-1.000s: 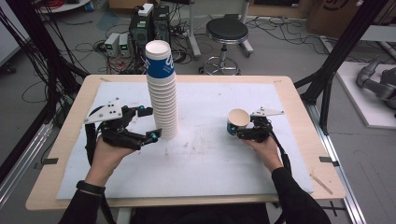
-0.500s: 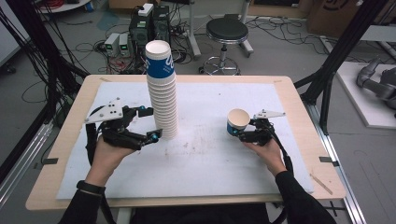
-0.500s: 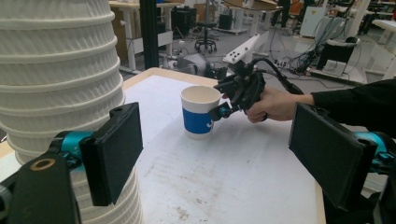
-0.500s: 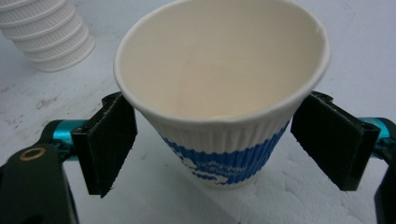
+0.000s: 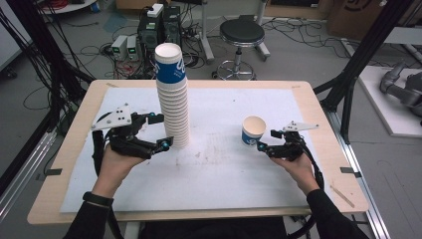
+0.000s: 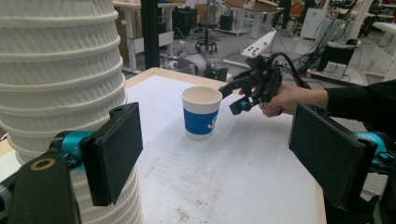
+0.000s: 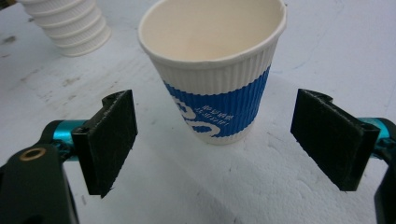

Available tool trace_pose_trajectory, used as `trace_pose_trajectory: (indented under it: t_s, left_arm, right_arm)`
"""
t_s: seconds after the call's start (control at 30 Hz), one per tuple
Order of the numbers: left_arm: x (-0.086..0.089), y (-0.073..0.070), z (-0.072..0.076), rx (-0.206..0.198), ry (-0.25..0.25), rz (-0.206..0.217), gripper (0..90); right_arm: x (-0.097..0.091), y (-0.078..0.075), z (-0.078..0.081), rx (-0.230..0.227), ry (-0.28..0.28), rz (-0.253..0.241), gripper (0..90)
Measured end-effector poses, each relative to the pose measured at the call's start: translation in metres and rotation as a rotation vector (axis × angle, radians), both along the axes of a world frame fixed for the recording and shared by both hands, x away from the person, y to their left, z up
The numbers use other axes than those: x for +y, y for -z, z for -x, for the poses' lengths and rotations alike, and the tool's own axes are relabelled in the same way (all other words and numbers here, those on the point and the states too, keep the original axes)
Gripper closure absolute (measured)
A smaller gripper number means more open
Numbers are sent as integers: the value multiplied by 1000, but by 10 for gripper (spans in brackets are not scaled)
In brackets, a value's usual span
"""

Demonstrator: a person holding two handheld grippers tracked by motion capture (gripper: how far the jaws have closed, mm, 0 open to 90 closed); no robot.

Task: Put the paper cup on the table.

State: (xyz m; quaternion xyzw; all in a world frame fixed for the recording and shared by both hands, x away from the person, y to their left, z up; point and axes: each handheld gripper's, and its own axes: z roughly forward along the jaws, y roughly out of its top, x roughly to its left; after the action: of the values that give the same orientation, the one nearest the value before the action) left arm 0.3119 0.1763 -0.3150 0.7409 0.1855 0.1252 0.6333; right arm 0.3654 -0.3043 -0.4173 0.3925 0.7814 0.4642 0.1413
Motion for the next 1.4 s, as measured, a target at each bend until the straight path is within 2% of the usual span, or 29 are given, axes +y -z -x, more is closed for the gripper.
trace_pose_trajectory:
  t_s: [0.3, 0.43, 0.6, 0.73, 0.83, 0.97, 1.1, 1.4]
  left_arm:
    - [1, -3, -3, -9, -4, 17, 174]
    - [2, -4, -2, -7, -1, 21, 174]
    - [3, -5, -1, -4, 4, 39, 174]
    - [-1, -8, -2, -1, 16, 42, 174]
    - [-3, -8, 0, -1, 32, 37, 174]
    - [-4, -9, 1, 3, 37, 41, 174]
    - [-5, -8, 2, 2, 37, 47, 174]
    - [-2, -8, 6, 4, 26, 40, 175]
  right_arm:
    - [-16, -26, 20, -80, -67, -57, 148]
    - [-19, -46, 25, -120, -116, -100, 150]
    - [-14, -74, 35, -178, -198, -118, 150]
    - [-10, -95, 43, -244, -227, -136, 150]
    - [-10, -106, 45, -271, -234, -143, 150]
    - [-13, -113, 47, -290, -229, -174, 150]
    - [-15, -116, 49, -303, -230, -177, 150]
    - [-9, -120, 50, -294, -274, -155, 151]
